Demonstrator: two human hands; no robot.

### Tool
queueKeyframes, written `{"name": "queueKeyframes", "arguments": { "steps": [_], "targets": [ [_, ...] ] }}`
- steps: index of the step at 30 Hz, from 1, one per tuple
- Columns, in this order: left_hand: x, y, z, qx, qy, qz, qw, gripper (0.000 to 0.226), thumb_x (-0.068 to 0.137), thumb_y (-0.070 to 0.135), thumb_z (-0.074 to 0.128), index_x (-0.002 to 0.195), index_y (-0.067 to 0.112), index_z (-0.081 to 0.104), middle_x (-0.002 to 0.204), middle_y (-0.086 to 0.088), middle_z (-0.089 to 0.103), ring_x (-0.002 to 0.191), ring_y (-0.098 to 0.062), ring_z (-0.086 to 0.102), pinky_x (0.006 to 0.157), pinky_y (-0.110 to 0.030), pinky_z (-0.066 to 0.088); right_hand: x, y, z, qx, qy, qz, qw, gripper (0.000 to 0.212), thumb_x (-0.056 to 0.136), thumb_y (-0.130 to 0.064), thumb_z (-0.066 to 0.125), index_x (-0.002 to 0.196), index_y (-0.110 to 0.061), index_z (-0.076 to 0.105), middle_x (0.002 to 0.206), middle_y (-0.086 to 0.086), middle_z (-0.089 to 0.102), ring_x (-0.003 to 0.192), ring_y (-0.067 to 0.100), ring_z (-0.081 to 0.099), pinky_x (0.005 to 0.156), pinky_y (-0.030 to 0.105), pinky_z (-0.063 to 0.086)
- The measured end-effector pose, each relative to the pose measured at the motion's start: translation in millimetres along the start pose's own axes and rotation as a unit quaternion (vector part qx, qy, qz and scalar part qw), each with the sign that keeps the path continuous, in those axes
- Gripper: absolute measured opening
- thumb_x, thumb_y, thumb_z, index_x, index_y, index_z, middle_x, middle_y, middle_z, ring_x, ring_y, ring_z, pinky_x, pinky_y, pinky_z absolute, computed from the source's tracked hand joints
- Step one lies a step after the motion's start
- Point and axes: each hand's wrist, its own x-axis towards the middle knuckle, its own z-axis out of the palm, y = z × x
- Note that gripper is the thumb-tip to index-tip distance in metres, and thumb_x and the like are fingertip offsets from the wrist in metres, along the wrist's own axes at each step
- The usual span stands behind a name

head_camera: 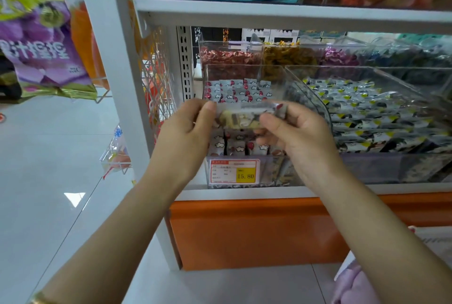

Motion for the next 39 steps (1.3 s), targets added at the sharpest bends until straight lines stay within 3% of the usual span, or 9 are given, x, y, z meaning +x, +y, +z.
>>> {"name": "queueKeyframes", "arguments": {
  "steps": [3,5,11,17,20,23,28,34,39],
  "targets": [
    [13,-13,0,0.202,0.008,0.081,0.976,0.041,0.096,0.039,0.039,0.128,0.018,0.052,0.128,-0.005,0.053,0.122,-0.022,0.042,0.094,-0.03,0.032,23,-5,-3,-0.031,0.094,-0.039,0.994,0.017,0.084,-0.007,0.066,0.094,-0.02,0.061,0.089,0.0,0.07,0.073,0.013,0.071,0.063,0.023,0.058],
    [18,-24,1,0.242,-0.032,0.086,0.966,0.054,0.096,0.039,0.038,0.143,0.014,0.033,0.147,-0.006,0.036,0.136,-0.022,0.024,0.107,-0.033,0.018,46,-6,0,-0.073,0.135,-0.062,0.986,0.02,0.084,-0.006,0.067,0.096,-0.016,0.054,0.095,0.003,0.065,0.069,0.012,0.07,0.062,0.024,0.058],
    [22,-47,7,0.243,-0.131,0.033,0.961,0.07,0.093,0.053,0.023,0.15,0.016,0.007,0.158,-0.005,0.011,0.143,-0.018,0.006,0.113,-0.033,0.005,115,6,28,-0.344,0.054,-0.1,0.932,0.027,0.085,-0.014,0.066,0.109,-0.005,0.057,0.108,0.003,0.059,0.094,0.012,0.055,0.072,0.018,0.045],
    [23,-41,3,0.179,-0.122,0.035,0.976,0.076,0.083,0.062,0.017,0.149,0.027,0.006,0.156,-0.004,0.017,0.141,-0.019,0.011,0.112,-0.037,0.012,150,7,49,-0.478,-0.107,-0.106,0.866,0.022,0.083,-0.021,0.068,0.097,-0.006,0.061,0.094,0.006,0.057,0.084,0.017,0.052,0.063,0.024,0.036],
    [23,-40,5,0.168,-0.126,0.037,0.977,0.064,0.092,0.053,0.024,0.149,0.03,0.007,0.155,-0.002,0.02,0.139,-0.016,0.013,0.109,-0.034,0.014,154,18,59,-0.558,-0.206,-0.075,0.8,0.021,0.09,-0.023,0.059,0.1,-0.006,0.066,0.102,0.012,0.064,0.096,0.026,0.059,0.081,0.036,0.046],
    [24,-41,5,0.152,-0.129,0.032,0.979,0.06,0.095,0.049,0.027,0.149,0.03,0.008,0.154,-0.001,0.022,0.138,-0.014,0.015,0.107,-0.032,0.015,155,31,63,-0.649,-0.248,-0.047,0.718,0.027,0.096,-0.023,0.045,0.113,-0.017,0.066,0.123,0.011,0.054,0.122,0.032,0.042,0.103,0.046,0.03],
    [25,-43,3,0.148,-0.145,0.023,0.978,0.061,0.094,0.052,0.025,0.149,0.034,0.004,0.152,-0.002,0.025,0.139,-0.016,0.016,0.108,-0.034,0.016,172,22,59,-0.52,-0.143,-0.049,0.841,0.022,0.092,-0.011,0.05,0.105,-0.013,0.069,0.113,0.006,0.067,0.105,0.02,0.061,0.096,0.038,0.046],
    [26,-41,4,0.141,-0.151,0.015,0.978,0.061,0.095,0.05,0.027,0.148,0.035,0.001,0.151,-0.003,0.027,0.138,-0.017,0.016,0.105,-0.033,0.017,186,45,70,-0.635,-0.148,-0.044,0.757,0.013,0.084,-0.026,0.068,0.095,-0.02,0.07,0.115,0.005,0.063,0.115,0.026,0.052,0.101,0.044,0.042],
    [25,-41,2,0.138,-0.149,0.015,0.979,0.061,0.094,0.051,0.026,0.148,0.036,0.002,0.152,-0.002,0.026,0.139,-0.018,0.018,0.106,-0.034,0.018,179,37,66,-0.496,-0.059,-0.075,0.863,0.009,0.09,-0.014,0.06,0.09,-0.014,0.069,0.097,0.0,0.067,0.085,0.01,0.059,0.085,0.027,0.049]
  ]
}}
